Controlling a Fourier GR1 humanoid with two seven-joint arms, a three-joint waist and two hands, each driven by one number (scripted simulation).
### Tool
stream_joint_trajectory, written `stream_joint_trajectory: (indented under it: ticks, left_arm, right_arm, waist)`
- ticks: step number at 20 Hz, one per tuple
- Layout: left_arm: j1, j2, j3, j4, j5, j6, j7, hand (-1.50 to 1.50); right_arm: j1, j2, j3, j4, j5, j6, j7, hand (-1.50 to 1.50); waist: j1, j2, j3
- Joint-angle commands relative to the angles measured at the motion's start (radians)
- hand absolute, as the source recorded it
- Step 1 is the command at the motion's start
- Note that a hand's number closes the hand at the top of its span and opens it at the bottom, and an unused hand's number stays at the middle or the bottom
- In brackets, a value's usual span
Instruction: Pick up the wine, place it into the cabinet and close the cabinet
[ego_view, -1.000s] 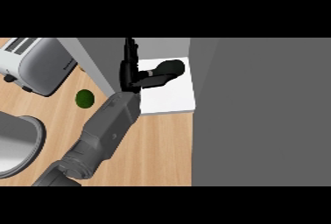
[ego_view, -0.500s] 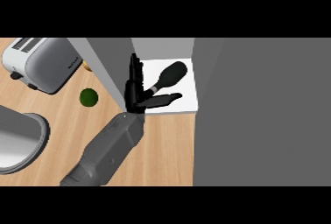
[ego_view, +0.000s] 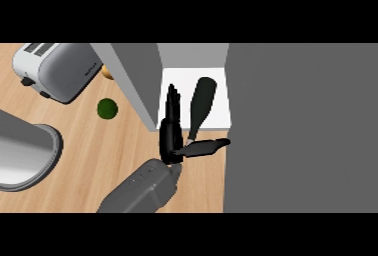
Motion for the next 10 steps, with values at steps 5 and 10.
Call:
stream_joint_trajectory:
  ticks: [5,10]
  left_arm:
    - [0.157,-0.001,-0.134,-0.298,-0.084,0.202,0.014,-1.50]
    - [0.300,0.019,-0.144,-0.463,-0.166,0.216,0.028,-1.50]
  right_arm:
    - [0.010,-0.011,-0.036,-0.084,-0.034,-0.023,0.032,-1.50]
    - [0.054,0.003,-0.021,-0.120,-0.013,-0.022,0.019,-1.50]
  waist:
    - [0.013,0.000,0.000]
    - [0.017,-0.001,0.000]
